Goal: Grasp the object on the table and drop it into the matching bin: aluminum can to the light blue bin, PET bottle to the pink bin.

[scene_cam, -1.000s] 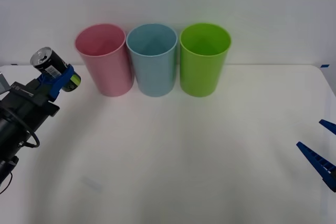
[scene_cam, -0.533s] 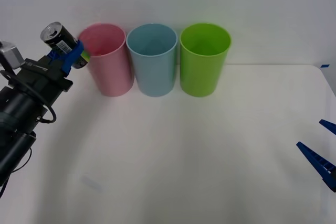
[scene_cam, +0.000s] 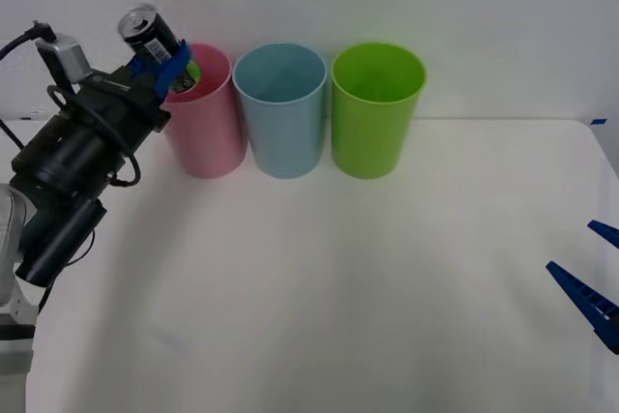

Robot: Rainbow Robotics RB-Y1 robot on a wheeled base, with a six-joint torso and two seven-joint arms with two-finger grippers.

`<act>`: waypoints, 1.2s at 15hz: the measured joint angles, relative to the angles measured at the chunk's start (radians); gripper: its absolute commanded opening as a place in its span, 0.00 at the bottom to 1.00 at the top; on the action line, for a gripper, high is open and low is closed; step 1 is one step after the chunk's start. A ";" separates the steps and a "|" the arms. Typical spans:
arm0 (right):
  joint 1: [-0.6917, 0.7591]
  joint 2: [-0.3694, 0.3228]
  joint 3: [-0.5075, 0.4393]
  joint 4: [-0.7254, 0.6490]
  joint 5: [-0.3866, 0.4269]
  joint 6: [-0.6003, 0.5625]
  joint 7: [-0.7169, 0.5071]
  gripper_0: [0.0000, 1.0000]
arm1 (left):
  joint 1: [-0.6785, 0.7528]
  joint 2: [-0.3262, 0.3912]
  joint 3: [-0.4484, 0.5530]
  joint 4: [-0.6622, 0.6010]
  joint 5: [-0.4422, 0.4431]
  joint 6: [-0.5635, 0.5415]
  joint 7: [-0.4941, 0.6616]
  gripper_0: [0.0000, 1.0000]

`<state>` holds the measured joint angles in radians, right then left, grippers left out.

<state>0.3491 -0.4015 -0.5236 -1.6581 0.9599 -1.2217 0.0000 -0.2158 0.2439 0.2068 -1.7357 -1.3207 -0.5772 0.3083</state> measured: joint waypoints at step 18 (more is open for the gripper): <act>0.000 0.000 0.000 0.000 0.000 0.000 0.000 1.00 | -0.420 -0.040 -0.083 0.417 -0.189 0.028 0.007 0.00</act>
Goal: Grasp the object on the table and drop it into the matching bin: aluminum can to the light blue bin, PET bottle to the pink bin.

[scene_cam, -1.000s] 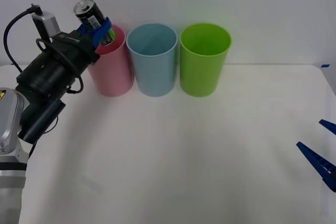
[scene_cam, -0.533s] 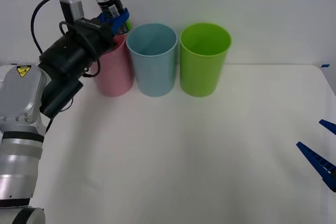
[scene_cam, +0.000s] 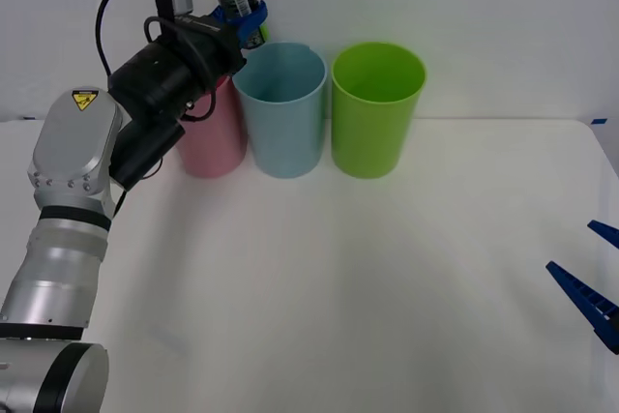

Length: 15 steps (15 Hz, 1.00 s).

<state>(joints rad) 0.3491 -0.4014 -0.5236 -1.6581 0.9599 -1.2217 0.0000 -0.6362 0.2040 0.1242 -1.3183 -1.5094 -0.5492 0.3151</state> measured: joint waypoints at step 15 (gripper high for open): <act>0.000 0.000 0.000 0.000 0.000 0.000 0.000 1.00 | -0.051 -0.039 -0.013 0.014 -0.099 0.038 0.018 0.29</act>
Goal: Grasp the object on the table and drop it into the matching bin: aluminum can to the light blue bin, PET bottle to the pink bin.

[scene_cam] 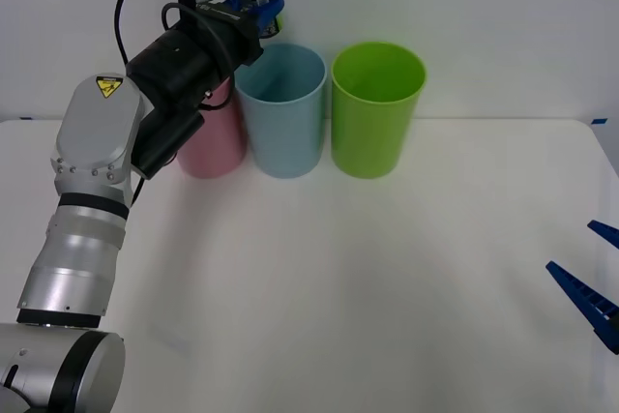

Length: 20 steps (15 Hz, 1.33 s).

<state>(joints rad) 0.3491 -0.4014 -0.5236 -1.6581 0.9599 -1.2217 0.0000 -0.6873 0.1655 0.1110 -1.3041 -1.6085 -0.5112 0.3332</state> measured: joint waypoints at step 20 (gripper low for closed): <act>0.000 0.000 0.000 0.000 0.000 0.000 0.000 1.00 | 0.069 0.030 -0.020 -0.030 0.138 -0.002 -0.003 1.00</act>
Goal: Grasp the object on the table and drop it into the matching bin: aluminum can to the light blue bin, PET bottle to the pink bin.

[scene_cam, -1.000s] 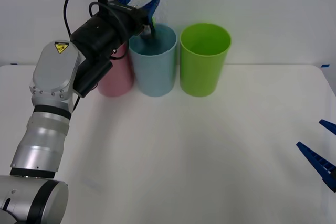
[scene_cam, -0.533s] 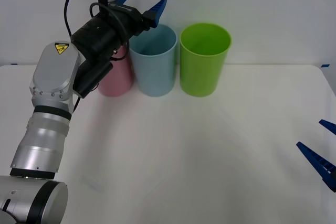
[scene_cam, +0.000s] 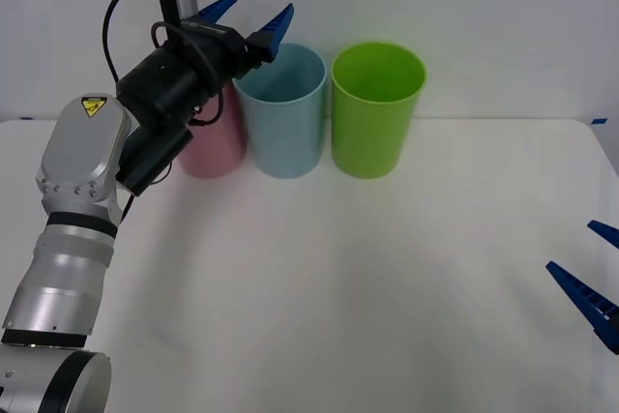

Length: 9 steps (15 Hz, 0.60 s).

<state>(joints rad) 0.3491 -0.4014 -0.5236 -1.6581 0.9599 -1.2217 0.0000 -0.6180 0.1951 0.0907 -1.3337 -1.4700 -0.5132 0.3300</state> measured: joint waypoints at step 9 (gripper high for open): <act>0.000 0.000 0.000 0.000 0.000 0.000 0.000 1.00 | 0.174 0.118 0.004 -0.116 0.198 -0.008 0.000 1.00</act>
<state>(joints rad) 0.3491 -0.4014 -0.5236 -1.6581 0.9599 -1.2217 0.0000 -0.4437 0.3134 0.0951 -1.4495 -1.2715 -0.5216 0.3299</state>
